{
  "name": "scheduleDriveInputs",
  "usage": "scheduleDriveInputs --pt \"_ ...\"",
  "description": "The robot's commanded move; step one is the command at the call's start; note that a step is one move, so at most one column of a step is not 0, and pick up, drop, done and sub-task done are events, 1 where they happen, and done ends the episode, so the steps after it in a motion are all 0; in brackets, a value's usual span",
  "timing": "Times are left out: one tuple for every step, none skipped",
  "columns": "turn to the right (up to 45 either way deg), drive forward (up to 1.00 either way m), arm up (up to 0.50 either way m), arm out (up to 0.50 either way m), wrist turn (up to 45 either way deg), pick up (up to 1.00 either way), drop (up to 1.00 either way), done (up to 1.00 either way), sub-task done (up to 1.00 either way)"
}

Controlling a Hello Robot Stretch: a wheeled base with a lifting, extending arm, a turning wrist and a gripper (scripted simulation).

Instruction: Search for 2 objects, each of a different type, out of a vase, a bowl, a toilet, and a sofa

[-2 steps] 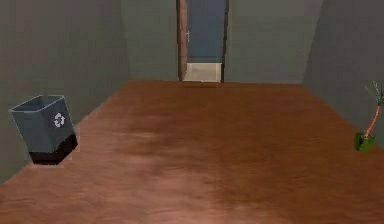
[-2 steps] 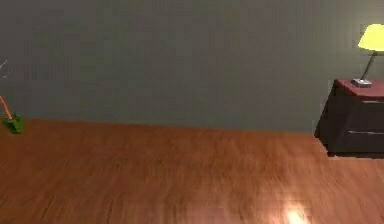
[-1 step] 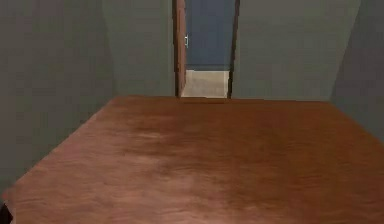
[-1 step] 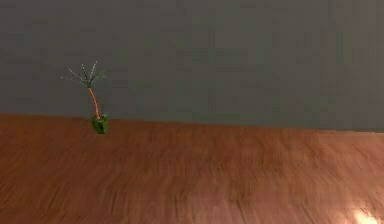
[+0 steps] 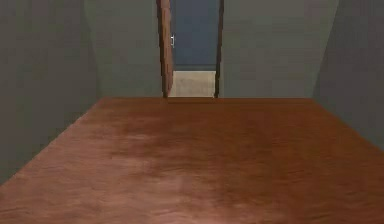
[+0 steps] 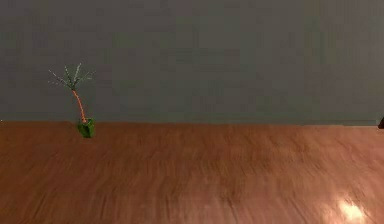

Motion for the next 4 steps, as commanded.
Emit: scheduleDriveInputs --pt "0.0 1.0 0.0 0.0 0.0 0.0 0.0 0.0 0.0" --pt "0.0 1.0 0.0 0.0 0.0 0.0 0.0 0.0 0.0" --pt "0.0 1.0 0.0 0.0 0.0 0.0 0.0 0.0 0.0" --pt "-3.0 0.0 0.0 0.0 0.0 0.0 0.0 0.0 0.0"
